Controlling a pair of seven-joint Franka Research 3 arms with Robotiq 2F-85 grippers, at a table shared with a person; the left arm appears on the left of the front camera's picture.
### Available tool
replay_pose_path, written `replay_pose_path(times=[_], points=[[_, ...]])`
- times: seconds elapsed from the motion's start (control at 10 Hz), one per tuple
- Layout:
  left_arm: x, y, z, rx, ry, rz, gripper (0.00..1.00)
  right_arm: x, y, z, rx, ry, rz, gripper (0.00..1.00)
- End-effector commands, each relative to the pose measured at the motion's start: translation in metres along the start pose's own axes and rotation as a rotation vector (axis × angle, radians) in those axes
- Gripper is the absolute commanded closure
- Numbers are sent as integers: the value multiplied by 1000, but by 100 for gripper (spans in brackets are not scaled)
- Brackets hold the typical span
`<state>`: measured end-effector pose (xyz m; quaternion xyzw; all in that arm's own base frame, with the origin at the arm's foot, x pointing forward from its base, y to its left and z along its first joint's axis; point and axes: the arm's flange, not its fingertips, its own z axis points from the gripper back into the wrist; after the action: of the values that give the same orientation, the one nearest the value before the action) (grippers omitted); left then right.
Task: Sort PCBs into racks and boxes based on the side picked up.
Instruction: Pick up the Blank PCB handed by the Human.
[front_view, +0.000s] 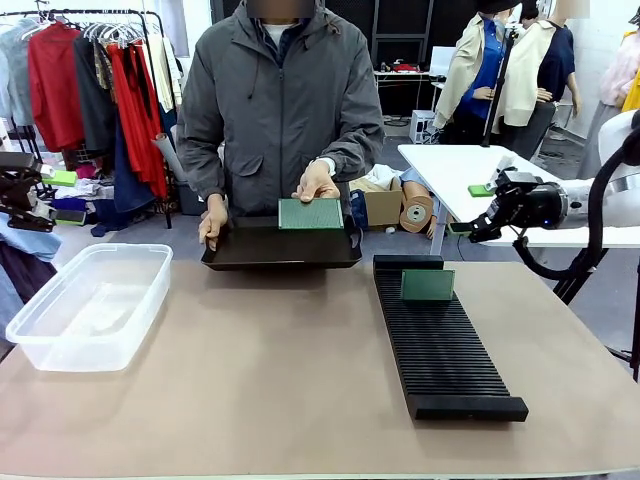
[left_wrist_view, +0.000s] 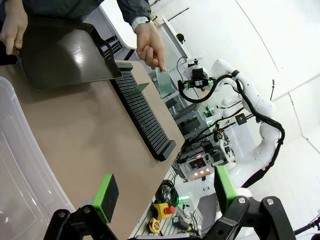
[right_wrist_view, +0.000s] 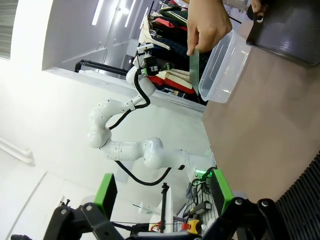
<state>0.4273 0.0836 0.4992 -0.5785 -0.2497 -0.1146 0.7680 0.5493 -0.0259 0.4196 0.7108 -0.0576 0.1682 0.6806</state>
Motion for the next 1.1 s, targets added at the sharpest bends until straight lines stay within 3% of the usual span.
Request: replay_pose_path(times=[0.0, 0.4, 1.0], points=[[0, -3, 1, -7, -4, 9, 0, 28, -11, -7, 40, 5, -61, 0], [0, -3, 1, -7, -4, 9, 0, 41, -37, -33, -15, 17, -125, 0], [0, -3, 1, -7, -4, 9, 0, 35, -47, -73, -95, -33, -70, 0]])
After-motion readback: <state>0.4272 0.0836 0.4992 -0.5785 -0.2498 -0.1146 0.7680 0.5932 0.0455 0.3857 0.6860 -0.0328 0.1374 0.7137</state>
